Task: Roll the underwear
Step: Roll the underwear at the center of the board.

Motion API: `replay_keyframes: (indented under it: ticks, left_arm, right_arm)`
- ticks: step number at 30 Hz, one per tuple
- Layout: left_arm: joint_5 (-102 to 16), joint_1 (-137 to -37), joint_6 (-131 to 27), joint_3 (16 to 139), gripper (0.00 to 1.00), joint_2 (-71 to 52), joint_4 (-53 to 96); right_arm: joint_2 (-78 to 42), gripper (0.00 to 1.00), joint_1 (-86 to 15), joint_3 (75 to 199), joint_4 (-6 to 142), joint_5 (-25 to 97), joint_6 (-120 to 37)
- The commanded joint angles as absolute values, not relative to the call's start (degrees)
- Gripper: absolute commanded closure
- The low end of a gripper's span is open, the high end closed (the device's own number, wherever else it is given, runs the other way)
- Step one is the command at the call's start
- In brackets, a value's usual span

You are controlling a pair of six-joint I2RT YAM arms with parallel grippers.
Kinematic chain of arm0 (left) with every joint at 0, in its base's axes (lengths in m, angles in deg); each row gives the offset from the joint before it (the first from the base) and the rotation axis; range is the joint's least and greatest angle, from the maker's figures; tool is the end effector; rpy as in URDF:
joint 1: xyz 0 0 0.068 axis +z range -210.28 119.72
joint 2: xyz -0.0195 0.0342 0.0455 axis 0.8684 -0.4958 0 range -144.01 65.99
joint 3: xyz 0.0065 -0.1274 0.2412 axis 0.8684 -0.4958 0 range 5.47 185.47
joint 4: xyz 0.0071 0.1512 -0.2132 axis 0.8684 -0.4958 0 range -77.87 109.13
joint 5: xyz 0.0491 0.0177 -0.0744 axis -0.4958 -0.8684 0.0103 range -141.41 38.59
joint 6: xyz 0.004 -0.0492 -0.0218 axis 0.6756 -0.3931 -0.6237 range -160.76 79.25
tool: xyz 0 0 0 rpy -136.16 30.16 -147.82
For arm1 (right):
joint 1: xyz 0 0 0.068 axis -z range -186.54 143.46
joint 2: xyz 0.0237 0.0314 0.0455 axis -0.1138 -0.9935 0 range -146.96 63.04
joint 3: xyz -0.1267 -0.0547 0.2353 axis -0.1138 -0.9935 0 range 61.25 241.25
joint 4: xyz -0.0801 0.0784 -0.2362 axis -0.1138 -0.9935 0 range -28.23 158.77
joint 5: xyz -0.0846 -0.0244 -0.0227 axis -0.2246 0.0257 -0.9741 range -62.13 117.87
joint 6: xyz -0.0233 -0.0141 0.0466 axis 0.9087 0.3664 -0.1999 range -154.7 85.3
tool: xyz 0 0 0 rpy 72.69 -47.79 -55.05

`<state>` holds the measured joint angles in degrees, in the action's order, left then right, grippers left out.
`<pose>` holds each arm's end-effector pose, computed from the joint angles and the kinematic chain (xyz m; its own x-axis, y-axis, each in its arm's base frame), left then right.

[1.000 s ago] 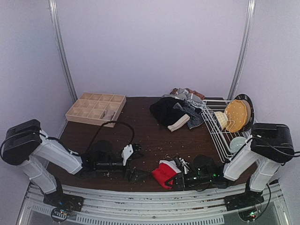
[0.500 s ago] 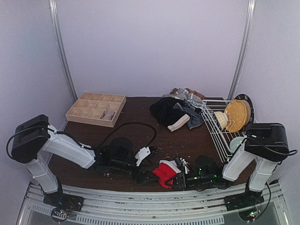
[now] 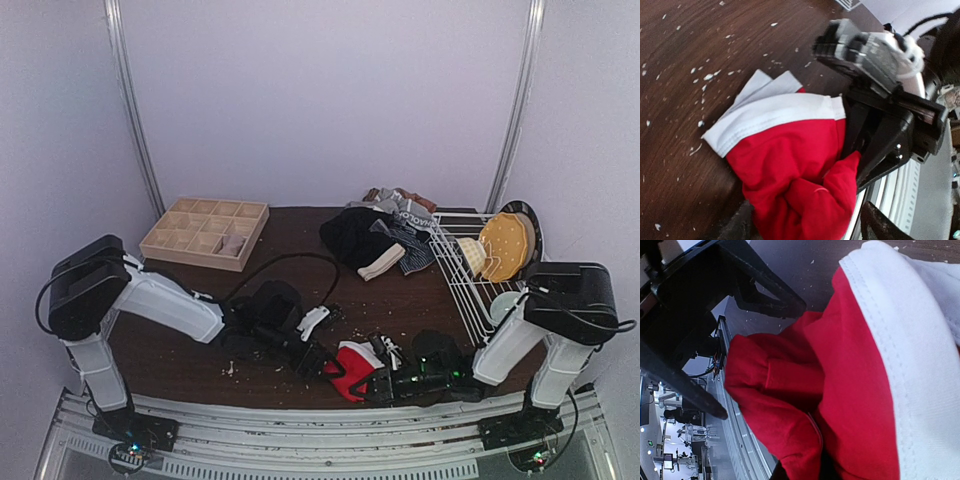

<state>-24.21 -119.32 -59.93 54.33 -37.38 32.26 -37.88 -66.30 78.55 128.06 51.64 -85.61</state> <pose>0.1668 -0.3098 0.1359 -0.6297 0.4818 -0.6094 0.7753 0.3404 -0.5320 0.1154 0.2267 0.0919 -0.8880 -0.1131 -0.4456 -0.4541 0.3667 0.8119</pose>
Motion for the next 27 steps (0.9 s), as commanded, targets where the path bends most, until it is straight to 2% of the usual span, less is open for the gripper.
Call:
replay_keyframes:
  ticks: [1,5,7,9,12,14,15,17,20,27]
  left_arm:
    - [-19.1,-117.8,-63.6,55.8,0.36,-39.8,31.9]
    - [-17.0,-117.8,-64.8,55.5,0.41,-41.1,33.0]
    - [-15.9,-117.8,-65.3,55.3,0.46,-41.9,33.7]
    - [-15.0,-117.8,-66.0,55.7,0.58,-42.8,34.3]
    - [-14.7,-117.8,-66.7,56.7,0.82,-43.7,33.8]
    - [-15.4,-117.8,-67.1,57.1,0.97,-43.9,32.6]
    - [-15.8,-117.8,-67.1,57.1,1.00,-43.7,31.9]
    - [-17.0,-117.8,-67.5,57.1,1.00,-43.3,30.6]
    - [-18.4,-117.7,-68.1,57.2,1.00,-42.7,28.3]
    - [-18.6,-117.1,-71.0,58.0,1.00,-43.2,21.9]
  right_arm:
    - [-38.9,1.00,-67.1,78.3,113.7,48.6,-84.1]
    - [-38.6,1.00,-67.4,79.1,112.0,48.3,-83.4]
    - [-38.6,1.00,-67.6,79.7,111.3,48.2,-83.0]
    - [-38.4,1.00,-67.9,80.2,110.3,47.9,-82.7]
    - [-36.7,1.00,-68.4,81.0,107.4,46.9,-81.8]
    - [-34.2,0.94,-68.6,81.7,104.6,45.9,-81.0]
    - [-32.4,0.90,-68.9,82.1,102.7,45.2,-80.3]
    - [-27.5,0.80,-69.5,83.5,96.4,43.3,-77.5]
    - [-20.7,0.71,-70.3,86.2,86.6,40.1,-73.8]
    - [-8.9,0.61,-77.5,96.6,61.9,24.3,-61.4]
